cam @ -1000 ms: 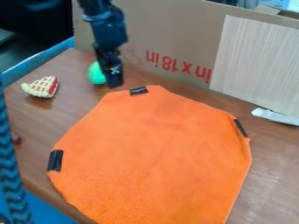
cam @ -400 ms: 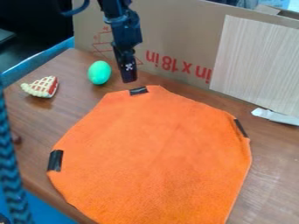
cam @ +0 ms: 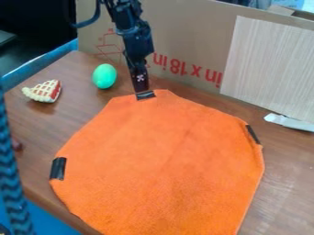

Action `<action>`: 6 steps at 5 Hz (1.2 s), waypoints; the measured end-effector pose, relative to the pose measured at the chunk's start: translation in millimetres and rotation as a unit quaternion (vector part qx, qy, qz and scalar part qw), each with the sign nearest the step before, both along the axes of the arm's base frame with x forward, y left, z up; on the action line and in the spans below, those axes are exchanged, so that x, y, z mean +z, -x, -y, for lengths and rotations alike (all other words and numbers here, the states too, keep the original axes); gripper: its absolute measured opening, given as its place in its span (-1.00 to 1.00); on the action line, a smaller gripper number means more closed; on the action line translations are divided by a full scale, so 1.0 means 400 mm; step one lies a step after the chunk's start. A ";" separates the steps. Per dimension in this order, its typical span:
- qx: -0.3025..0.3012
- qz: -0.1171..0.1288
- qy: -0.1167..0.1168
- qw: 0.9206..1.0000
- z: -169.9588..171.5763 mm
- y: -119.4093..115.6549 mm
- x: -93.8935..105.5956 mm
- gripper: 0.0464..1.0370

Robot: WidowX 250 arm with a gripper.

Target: Fold the cloth from top left to bottom right

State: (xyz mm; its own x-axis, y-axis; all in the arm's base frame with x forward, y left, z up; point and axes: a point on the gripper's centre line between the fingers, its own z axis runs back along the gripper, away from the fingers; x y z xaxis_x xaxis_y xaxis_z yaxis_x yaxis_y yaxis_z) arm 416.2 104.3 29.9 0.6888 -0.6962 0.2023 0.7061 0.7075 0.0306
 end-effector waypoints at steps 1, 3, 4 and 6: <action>0.004 0.011 -0.012 1.000 -0.009 -0.012 -0.017 0.93; 0.006 0.006 -0.025 1.000 -0.010 -0.019 -0.069 0.93; 0.007 0.001 -0.031 1.000 -0.013 -0.017 -0.081 0.84; -0.001 0.001 -0.037 0.999 -0.004 -0.012 -0.096 -0.31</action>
State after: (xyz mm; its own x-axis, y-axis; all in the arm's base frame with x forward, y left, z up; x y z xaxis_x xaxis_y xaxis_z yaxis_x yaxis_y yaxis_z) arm 421.1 106.0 -8.6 0.6873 -0.7104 0.1515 0.7070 0.7021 0.0848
